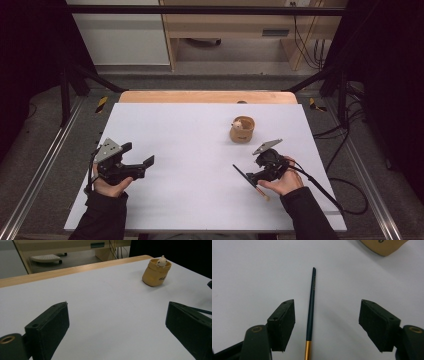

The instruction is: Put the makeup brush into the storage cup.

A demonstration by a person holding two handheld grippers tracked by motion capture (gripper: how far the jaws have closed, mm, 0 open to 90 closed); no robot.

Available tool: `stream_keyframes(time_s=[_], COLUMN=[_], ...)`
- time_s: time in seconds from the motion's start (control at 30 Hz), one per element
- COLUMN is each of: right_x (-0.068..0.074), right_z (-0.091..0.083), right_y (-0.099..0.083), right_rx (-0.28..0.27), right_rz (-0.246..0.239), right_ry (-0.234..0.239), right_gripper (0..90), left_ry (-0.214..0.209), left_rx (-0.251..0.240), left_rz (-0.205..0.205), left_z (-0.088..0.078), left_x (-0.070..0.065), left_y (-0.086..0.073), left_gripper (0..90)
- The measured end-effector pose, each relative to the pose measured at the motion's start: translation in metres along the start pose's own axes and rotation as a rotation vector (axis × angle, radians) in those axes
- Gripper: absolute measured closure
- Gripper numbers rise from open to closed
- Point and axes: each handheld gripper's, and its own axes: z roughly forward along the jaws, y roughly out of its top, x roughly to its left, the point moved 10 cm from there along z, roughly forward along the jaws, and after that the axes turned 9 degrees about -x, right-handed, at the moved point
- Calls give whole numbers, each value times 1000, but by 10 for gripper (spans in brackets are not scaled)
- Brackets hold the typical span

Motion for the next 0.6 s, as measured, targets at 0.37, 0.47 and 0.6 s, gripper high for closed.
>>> stream_keyframes(time_s=[0.37,0.47,0.6], right_x=[6,7,10], right_z=[8,11,14], right_y=[-14,-18,-21], right_rx=[114,136,146], right_rz=[-36,-45,-54], right_ry=[36,40,48], right_gripper=[411,454,497], left_ry=[-1,-2,-3], left_rx=[2,3,6], left_rz=[0,1,2], left_z=[1,1,1], left_x=[-1,-1,-1], left_y=[-1,-1,-1], left_gripper=[45,45,45])
